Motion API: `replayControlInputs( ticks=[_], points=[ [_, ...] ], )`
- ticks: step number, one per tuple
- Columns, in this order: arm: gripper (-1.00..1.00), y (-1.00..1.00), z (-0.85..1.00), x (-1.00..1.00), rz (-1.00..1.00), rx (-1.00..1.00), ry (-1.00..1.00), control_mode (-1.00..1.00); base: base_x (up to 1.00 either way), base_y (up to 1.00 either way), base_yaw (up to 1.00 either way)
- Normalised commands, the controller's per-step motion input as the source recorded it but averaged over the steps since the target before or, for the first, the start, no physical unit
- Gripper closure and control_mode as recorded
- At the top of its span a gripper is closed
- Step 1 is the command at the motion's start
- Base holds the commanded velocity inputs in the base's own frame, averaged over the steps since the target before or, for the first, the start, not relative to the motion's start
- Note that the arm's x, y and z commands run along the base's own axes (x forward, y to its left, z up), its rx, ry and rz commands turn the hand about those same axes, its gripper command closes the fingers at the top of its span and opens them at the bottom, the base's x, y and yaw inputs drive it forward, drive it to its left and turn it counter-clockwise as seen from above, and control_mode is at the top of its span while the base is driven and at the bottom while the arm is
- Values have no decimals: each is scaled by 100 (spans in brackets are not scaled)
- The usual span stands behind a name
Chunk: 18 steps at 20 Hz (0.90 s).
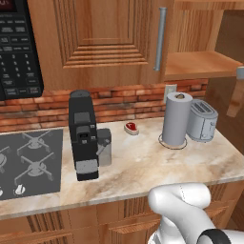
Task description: Pick the dish brush and spray from the cabinet and place them on the counter.
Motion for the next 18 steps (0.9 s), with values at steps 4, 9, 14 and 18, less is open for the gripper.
replayControlInputs(
  ticks=[4, 9, 14, 18],
  points=[
    [100, -9, 0, -54, -21, 0, -6, -100, 0, 0, 0],
    [100, 1, 0, -52, -24, 0, -4, -100, 0, 0, 0],
    [100, 25, 0, -51, -26, 0, -3, -100, 0, 0, 0],
    [100, 42, 6, -45, -21, 0, 0, -100, 0, 0, 0]
  ],
)
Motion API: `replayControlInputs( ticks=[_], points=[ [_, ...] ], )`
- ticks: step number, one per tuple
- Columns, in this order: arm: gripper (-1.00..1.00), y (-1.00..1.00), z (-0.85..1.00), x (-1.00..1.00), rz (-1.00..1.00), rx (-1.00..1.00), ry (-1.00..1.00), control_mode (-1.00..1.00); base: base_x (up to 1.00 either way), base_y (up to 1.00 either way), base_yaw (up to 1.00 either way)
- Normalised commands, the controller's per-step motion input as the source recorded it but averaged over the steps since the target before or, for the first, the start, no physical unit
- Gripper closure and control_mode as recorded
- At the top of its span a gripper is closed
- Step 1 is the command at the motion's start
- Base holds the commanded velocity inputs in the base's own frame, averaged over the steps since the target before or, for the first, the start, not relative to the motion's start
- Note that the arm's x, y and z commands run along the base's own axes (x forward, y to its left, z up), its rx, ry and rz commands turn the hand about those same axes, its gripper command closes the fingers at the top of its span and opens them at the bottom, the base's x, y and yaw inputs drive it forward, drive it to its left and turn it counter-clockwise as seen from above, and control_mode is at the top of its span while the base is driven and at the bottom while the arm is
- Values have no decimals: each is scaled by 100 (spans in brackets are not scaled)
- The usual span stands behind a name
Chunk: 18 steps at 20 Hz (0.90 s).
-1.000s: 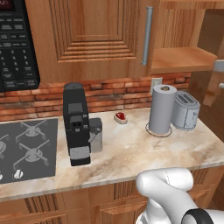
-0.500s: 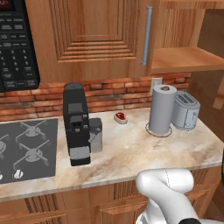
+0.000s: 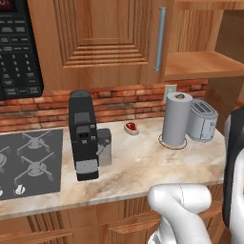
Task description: Pick the dish brush and spray from the cabinet and place them on the counter.
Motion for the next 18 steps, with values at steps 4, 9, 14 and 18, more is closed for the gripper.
replayControlInputs(
  ticks=[4, 9, 14, 18],
  points=[
    [100, 44, 10, -52, -19, 0, 0, -100, 0, 0, 0],
    [100, 45, 7, -51, -19, 0, -2, -100, 0, 0, 0],
    [100, 54, 2, -39, -17, 0, -4, -100, 0, 0, 0],
    [100, 59, 0, -18, -14, 0, -6, -100, 0, 0, 0]
  ],
)
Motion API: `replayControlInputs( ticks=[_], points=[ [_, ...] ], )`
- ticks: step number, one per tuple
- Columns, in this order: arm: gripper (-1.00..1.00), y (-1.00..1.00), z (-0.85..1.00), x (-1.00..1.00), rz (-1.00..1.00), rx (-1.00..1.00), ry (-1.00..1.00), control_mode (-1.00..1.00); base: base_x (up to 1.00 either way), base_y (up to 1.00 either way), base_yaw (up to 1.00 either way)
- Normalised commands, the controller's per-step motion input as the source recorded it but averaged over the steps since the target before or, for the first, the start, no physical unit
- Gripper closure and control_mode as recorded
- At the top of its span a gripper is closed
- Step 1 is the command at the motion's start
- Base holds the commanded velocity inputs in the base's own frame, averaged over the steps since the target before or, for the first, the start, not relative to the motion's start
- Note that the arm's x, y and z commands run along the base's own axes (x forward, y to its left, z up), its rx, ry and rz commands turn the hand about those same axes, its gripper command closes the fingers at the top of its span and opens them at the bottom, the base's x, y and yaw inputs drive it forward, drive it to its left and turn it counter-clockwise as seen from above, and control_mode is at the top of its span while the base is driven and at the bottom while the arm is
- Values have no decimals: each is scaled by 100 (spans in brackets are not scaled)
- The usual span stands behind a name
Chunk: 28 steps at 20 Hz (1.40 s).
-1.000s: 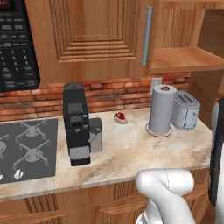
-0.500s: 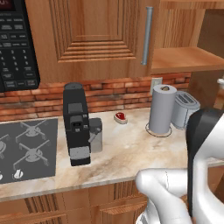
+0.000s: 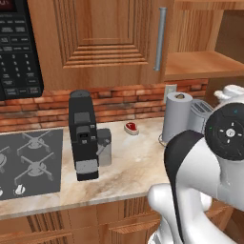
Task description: Pick the dish brush and spray from the cabinet and place them on the counter.
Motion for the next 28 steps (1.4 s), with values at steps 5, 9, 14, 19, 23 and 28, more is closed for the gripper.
replayControlInputs(
  ticks=[5, 9, 14, 19, 23, 28],
  points=[
    [100, 52, 0, -5, -8, 0, -5, -100, 0, 0, 0],
    [100, 48, 0, -1, -4, 0, -6, -100, 0, 0, 0],
    [100, 32, 0, 8, -5, 0, -3, -100, 0, 0, 0],
    [100, 9, -1, 38, -5, 0, 0, -100, 0, 0, 0],
    [100, 0, -7, 53, -3, 0, 0, -100, 0, 0, 0],
    [100, -3, -10, 49, -2, 0, 0, -100, 0, 0, 0]
  ],
)
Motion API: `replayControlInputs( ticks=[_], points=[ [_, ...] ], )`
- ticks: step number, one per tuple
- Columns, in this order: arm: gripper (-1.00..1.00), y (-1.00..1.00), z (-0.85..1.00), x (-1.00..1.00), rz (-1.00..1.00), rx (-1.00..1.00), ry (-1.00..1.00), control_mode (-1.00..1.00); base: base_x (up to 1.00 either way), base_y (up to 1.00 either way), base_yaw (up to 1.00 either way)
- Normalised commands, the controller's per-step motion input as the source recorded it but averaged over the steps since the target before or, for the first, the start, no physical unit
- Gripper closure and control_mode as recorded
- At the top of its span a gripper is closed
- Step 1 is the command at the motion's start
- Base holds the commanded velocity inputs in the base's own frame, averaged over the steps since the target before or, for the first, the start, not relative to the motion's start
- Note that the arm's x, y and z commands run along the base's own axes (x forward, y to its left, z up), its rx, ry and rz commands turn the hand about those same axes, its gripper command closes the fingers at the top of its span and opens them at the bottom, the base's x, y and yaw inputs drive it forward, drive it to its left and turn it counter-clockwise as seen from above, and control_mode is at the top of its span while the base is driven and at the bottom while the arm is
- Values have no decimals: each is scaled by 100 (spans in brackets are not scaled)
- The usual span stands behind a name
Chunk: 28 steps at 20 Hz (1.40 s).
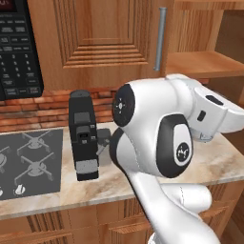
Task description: Pick the dish brush and spray from the cabinet and place them on the counter.
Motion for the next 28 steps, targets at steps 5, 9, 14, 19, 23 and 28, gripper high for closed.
replayControlInputs(
  ticks=[5, 9, 14, 19, 23, 28],
  points=[
    [100, -9, -13, 44, -3, 0, 0, -100, 0, 0, 0],
    [100, -18, -13, 45, -5, 0, 0, -100, 0, 0, 0],
    [100, -28, -10, 46, -4, 0, 0, -100, 0, 0, 0],
    [100, -14, 0, 22, -1, 0, 0, -100, 0, 0, 0],
    [-100, -1, 0, 12, -1, 0, 0, -100, 0, 0, 0],
    [-100, -4, 0, 3, -3, 0, 0, -100, 0, 0, 0]
  ],
)
